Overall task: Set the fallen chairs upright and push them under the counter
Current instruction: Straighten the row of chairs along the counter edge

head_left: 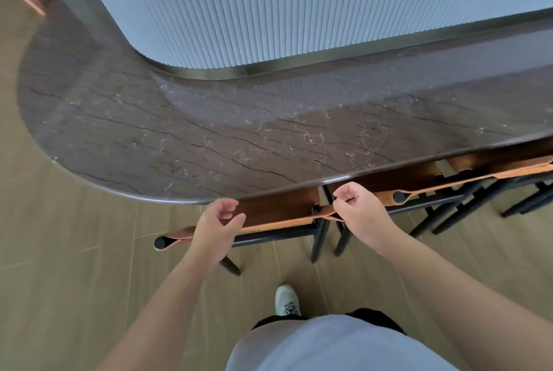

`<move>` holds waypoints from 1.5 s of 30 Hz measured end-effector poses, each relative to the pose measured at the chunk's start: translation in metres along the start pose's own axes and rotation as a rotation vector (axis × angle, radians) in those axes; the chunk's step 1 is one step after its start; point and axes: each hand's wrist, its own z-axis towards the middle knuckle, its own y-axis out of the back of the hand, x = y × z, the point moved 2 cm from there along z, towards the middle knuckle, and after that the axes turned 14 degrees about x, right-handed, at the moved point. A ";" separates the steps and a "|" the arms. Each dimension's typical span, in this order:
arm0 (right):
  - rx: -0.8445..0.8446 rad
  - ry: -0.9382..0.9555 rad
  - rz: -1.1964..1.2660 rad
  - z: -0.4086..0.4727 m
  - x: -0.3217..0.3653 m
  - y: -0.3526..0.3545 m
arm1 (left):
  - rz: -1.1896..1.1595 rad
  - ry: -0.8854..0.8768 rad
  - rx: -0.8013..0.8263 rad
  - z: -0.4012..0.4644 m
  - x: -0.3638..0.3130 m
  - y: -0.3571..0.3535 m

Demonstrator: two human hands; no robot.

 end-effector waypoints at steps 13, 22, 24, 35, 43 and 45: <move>0.276 0.333 -1.093 0.045 -0.015 -0.046 | 0.842 0.133 0.104 0.006 0.066 0.047; 0.310 0.283 -1.279 0.065 -0.024 -0.049 | 1.149 0.120 0.121 0.018 0.077 0.071; 0.333 0.269 -1.307 0.065 -0.026 -0.051 | 1.217 0.123 0.201 0.021 0.075 0.069; 0.367 0.375 -1.319 0.076 -0.029 -0.046 | 1.360 0.126 0.248 0.021 0.075 0.066; 0.325 0.435 -1.300 0.076 -0.029 -0.042 | 1.353 0.109 0.226 0.018 0.075 0.064; 0.317 0.440 -1.301 0.076 -0.028 -0.042 | 1.355 0.100 0.235 0.018 0.075 0.065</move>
